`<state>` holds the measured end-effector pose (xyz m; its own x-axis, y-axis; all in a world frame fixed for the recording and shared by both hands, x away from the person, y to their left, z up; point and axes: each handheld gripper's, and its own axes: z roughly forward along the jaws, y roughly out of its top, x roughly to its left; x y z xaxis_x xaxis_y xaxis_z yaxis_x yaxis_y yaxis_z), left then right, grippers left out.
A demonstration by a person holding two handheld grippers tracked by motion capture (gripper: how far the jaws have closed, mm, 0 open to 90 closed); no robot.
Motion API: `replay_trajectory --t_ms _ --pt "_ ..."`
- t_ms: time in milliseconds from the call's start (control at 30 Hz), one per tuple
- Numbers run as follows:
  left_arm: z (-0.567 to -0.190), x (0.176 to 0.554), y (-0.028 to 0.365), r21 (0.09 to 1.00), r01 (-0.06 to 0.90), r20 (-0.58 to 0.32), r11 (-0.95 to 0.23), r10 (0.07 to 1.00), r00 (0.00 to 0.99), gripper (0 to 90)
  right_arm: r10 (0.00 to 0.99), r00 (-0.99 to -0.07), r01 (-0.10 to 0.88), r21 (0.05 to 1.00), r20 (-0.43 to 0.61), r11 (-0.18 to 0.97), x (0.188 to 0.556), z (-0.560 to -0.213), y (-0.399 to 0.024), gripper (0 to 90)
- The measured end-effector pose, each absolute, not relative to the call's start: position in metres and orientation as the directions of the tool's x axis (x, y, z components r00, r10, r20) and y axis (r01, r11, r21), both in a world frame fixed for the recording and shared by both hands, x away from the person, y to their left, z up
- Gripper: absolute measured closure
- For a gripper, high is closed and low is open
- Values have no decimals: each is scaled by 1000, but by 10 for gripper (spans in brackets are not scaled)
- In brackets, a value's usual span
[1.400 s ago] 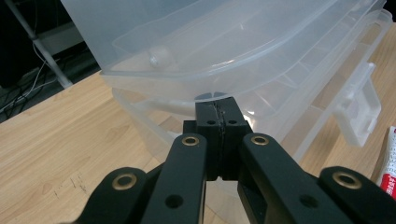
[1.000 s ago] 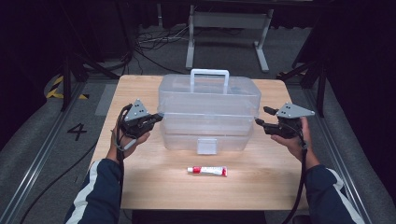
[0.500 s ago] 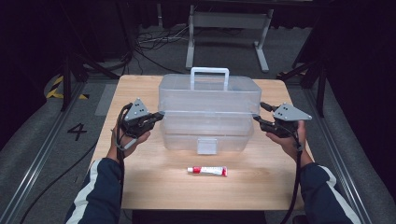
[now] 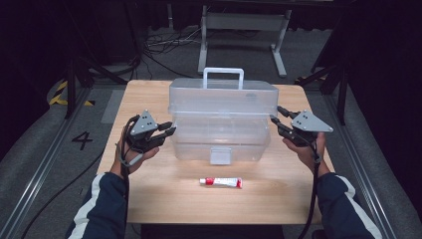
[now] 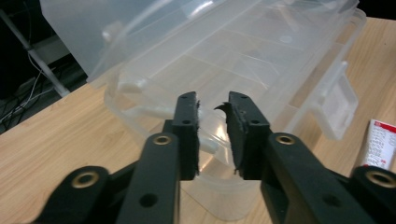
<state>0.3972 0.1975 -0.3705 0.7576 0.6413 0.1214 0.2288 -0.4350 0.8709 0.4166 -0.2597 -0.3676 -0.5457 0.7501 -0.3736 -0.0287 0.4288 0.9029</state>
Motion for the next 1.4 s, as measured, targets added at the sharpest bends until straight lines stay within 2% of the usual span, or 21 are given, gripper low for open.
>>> replay_trajectory --t_ms 33,67,133,200,400,567,1000,1100,1200,1400 --pt "-371 394 197 869 234 117 -437 641 759 713 750 -546 -29 903 -374 429 417 -368 -260 649" --pt "-373 390 197 865 235 119 -443 637 761 648 756 -540 -31 906 -370 421 417 -367 -260 655" --pt "-374 386 195 857 229 134 -461 630 765 641 759 -533 -34 906 -374 422 417 -367 -259 664" --pt "-375 383 195 855 228 135 -465 625 769 588 765 -525 -39 908 -374 417 416 -366 -259 676" --pt "-384 372 186 833 198 136 -516 539 831 594 810 -451 -55 918 -374 393 415 -363 -252 730" --pt "-389 372 181 815 197 147 -545 522 840 592 828 -419 -52 921 -371 386 418 -360 -248 746" --pt "-399 375 175 788 198 156 -583 501 851 512 833 -402 -45 917 -380 396 425 -351 -246 762" --pt "-400 378 173 792 195 147 -578 491 859 517 835 -403 -38 919 -373 392 428 -347 -245 763" --pt "-398 378 170 792 177 164 -585 483 860 559 838 -402 -32 920 -369 390 431 -344 -245 765" --pt "-397 386 161 792 191 143 -580 482 865 512 843 -396 -23 922 -363 386 437 -339 -243 772"
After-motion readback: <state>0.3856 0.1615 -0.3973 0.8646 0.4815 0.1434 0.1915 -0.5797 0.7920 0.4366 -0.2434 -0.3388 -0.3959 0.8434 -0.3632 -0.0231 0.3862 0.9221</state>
